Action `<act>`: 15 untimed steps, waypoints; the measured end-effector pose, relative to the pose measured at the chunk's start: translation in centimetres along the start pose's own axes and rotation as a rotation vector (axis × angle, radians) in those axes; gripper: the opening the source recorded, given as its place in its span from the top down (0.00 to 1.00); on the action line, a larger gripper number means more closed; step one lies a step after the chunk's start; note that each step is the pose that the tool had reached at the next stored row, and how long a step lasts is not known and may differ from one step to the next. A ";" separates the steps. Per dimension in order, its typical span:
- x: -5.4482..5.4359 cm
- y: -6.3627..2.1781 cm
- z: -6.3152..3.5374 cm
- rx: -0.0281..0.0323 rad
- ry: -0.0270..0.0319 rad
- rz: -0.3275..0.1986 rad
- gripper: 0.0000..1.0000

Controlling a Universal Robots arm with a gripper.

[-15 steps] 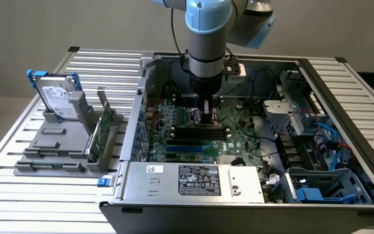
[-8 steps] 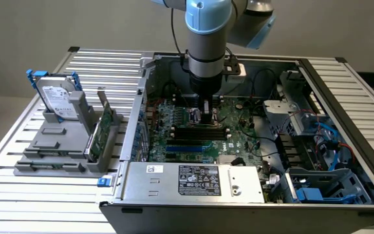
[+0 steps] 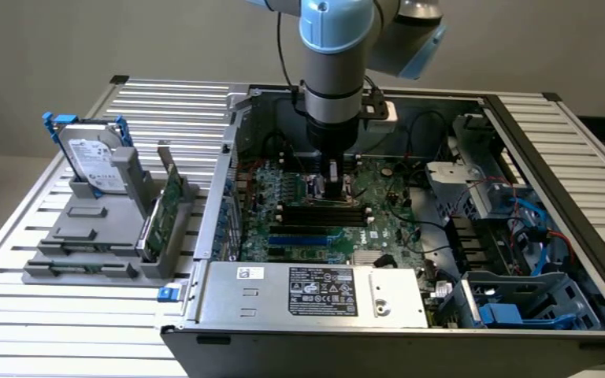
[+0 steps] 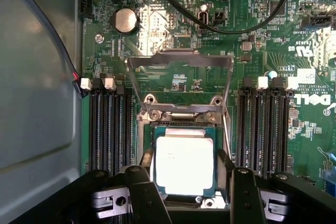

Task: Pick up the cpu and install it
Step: 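Place the cpu into insertion slot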

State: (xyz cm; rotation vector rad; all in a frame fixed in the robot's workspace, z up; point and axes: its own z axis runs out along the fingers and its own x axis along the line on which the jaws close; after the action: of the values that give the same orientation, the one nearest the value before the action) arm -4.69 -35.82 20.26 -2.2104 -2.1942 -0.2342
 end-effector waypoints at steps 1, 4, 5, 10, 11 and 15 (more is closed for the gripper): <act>0.0 0.00 0.01 -0.0001 -0.0009 0.000 0.45; 0.0 -0.03 0.01 -0.0003 -0.0028 0.001 0.45; 0.0 -0.05 0.01 -0.0004 -0.0041 0.001 0.45; 0.0 -0.10 0.00 -0.0006 -0.0124 0.003 0.45; 0.0 -0.10 0.00 -0.0007 -0.0146 0.003 0.45; 0.1 -0.13 0.00 -0.0006 -0.0223 0.002 0.45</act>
State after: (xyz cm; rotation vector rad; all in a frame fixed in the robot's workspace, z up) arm -4.82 -35.72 20.26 -2.2266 -2.2028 -0.2113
